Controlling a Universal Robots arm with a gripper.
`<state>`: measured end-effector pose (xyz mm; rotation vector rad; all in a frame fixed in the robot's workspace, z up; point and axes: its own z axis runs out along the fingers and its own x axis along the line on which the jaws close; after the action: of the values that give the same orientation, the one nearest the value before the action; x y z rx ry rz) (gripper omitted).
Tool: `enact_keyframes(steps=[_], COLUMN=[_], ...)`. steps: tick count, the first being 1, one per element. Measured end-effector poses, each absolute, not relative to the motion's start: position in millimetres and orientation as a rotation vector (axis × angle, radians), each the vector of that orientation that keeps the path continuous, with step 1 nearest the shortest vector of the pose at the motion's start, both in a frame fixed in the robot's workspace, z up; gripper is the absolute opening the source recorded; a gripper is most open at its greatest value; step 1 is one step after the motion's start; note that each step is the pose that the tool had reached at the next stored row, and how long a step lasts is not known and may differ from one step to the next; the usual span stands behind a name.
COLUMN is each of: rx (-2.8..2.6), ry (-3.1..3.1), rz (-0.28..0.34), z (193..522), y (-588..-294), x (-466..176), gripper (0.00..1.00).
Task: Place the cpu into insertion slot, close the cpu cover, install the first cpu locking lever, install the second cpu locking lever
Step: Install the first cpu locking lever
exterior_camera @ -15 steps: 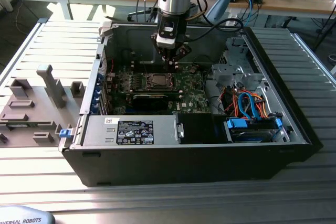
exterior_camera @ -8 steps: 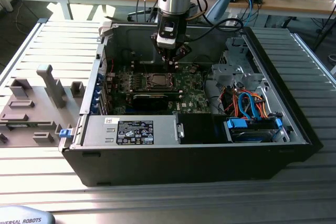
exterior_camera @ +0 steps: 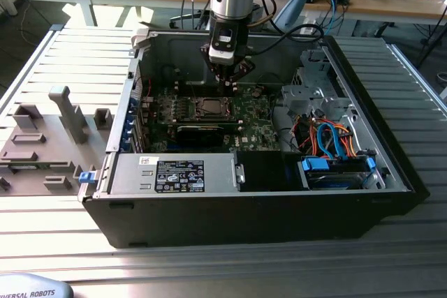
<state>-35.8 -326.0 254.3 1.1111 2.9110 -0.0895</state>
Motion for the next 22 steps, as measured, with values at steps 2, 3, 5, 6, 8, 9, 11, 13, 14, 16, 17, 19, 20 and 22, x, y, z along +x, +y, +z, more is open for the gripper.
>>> enact_keyframes(steps=[2, 3, 5, 6, 8, 9, 11, 13, 14, 16, 17, 19, 20, 22], rx=[1.107, 1.105, 1.102, 1.100, 1.095, 1.093, 1.089, 1.084, 1.082, 1.078, 1.076, 1.068, 1.065, 1.060], ry=[2.912, 2.913, 2.914, 2.915, 2.917, 2.917, 2.919, 2.921, 2.921, 2.923, 2.923, 2.926, 2.927, 2.929], rz=[-0.090, -0.089, -0.089, -0.089, -0.089, -0.089, -0.089, -0.089, -0.089, -0.089, -0.089, -0.089, -0.089, -0.089], z=[254.3, 254.3, 254.3, 254.3, 254.3, 254.3, 254.4, 254.3, 254.3, 254.3, 254.3, 254.3, 254.3, 254.3], y=[-326.0, -326.0, -326.0, -326.0, -326.0, -326.0, -326.0, -326.0, -326.0, -326.0, -326.0, -326.0, -326.0, -326.0], x=[-35.7, -35.7, -35.8, -35.7, -35.8, -35.8, -35.8, -35.8, -35.8, -35.7, -35.8, -35.7, -35.7, -35.8], gripper=[0.11, 0.11, 0.11, 0.11, 0.11, 0.11, 0.11, 0.11, 0.11, 0.11, 0.11, 0.11, 0.11, 0.11])
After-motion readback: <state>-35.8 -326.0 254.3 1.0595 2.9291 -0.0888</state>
